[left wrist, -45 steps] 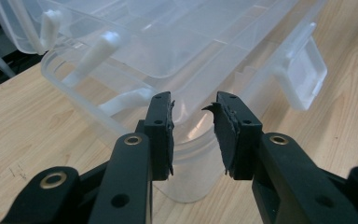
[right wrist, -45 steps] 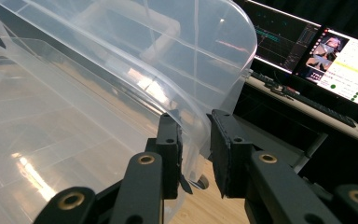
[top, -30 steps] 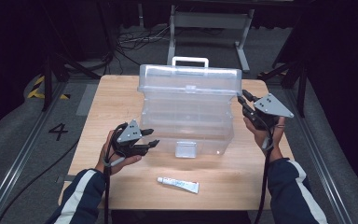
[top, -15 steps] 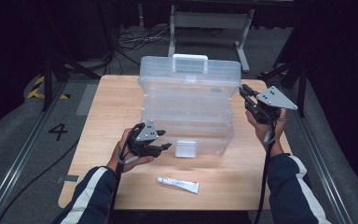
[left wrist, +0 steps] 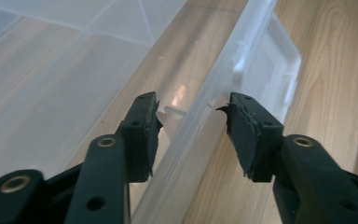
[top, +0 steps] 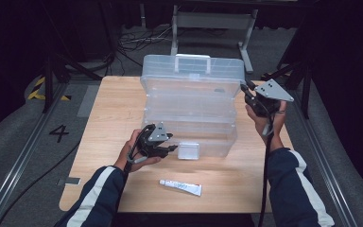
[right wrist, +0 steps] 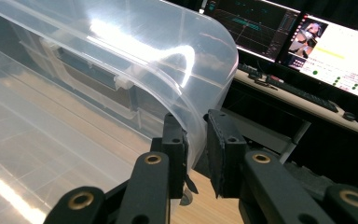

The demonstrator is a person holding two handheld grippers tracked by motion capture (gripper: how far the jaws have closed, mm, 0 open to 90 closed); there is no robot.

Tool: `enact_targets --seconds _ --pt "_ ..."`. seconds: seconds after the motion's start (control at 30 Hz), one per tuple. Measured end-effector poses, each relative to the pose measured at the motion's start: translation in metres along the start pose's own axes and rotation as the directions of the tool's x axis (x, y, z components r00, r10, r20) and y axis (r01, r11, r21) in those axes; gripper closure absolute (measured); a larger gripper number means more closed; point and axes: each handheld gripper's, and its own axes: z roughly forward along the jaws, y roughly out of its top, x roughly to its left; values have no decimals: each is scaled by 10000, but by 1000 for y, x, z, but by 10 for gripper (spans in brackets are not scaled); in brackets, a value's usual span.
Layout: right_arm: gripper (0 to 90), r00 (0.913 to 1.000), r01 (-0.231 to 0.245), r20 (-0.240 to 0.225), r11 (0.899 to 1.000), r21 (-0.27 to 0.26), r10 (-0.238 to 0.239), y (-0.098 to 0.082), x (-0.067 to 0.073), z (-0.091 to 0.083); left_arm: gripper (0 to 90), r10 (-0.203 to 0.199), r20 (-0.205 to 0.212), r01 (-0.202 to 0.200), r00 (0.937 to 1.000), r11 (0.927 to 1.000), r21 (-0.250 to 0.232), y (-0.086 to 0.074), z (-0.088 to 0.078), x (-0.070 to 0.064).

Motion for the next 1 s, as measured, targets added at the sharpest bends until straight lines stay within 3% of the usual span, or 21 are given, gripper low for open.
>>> enact_targets --seconds 0.17,0.33,0.7,1.0 --pt "814 9967 458 659 9986 249 -474 7 3 8 624 92 -128 -91 9999 9999 79 -1 1 0" --pt "841 9935 372 1064 9988 323 -404 11 4 15 625 102 -103 -101 9999 9999 54 -1 2 0" --pt "846 9955 -216 923 9993 293 188 15 -3 26 627 58 -37 -59 10000 9999 -86 -3 1 1" --pt "847 9958 -384 843 9987 339 354 16 -7 30 629 -3 8 3 10000 9999 -143 -3 1 1"
